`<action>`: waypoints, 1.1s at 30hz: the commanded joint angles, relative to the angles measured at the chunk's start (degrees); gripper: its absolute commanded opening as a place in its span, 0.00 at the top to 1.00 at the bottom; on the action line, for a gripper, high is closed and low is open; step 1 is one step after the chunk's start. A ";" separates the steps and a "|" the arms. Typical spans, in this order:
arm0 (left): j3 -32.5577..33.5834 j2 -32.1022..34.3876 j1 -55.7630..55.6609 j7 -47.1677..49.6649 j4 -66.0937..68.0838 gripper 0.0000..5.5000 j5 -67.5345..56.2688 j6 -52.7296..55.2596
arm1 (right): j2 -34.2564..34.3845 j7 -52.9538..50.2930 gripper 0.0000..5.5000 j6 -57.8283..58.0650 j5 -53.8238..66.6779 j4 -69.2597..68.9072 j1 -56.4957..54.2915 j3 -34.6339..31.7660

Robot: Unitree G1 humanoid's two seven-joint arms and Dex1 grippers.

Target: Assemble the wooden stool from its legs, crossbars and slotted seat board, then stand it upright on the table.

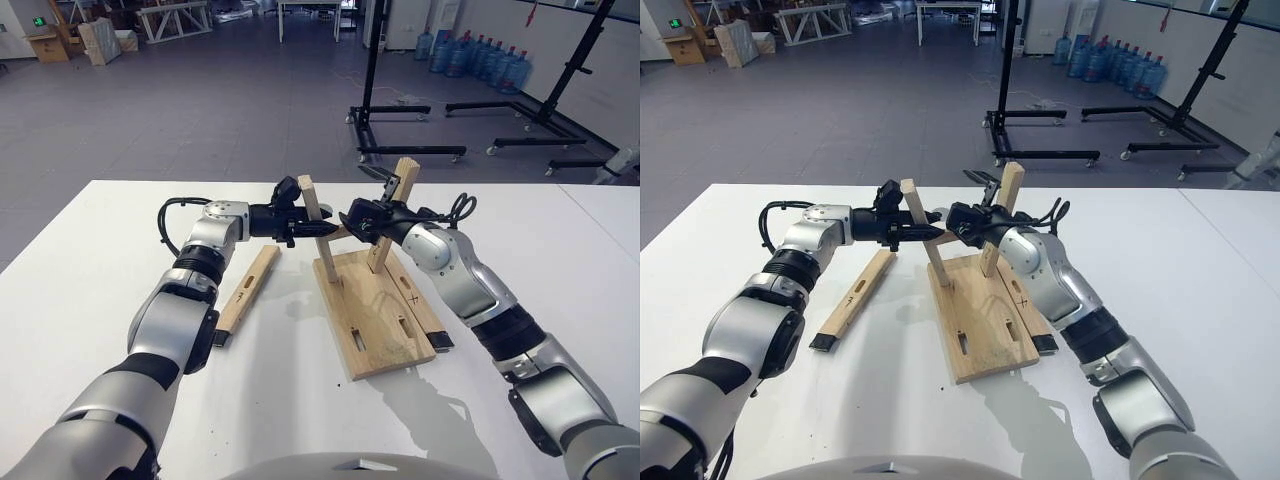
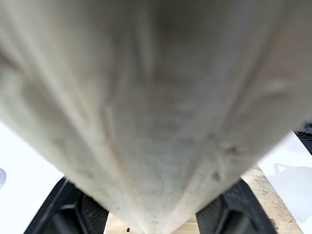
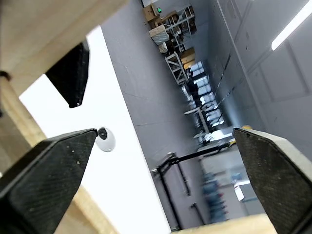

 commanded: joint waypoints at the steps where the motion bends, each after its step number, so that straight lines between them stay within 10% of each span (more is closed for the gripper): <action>1: -3.16 -1.28 4.46 0.12 1.55 0.63 4.76 1.86 | 2.49 6.42 0.07 5.70 6.17 -1.93 -1.70 -4.01; 8: -3.12 -1.66 4.32 0.17 0.90 0.63 4.71 2.48 | 0.61 5.02 0.07 5.58 2.63 -0.88 -19.08 -8.96; 17: -3.06 -2.31 4.27 0.21 0.61 0.63 4.56 2.60 | -1.21 0.86 0.07 -7.31 -8.77 17.75 4.30 5.04; 27: -1.20 1.67 7.91 2.40 -6.80 0.33 5.78 4.77 | 3.61 -0.39 0.07 -5.24 -5.60 14.77 0.79 0.22; 33: 7.37 12.37 24.52 9.03 -40.01 0.17 -0.20 21.02 | 6.19 2.73 0.07 3.47 0.16 3.14 -7.60 -7.17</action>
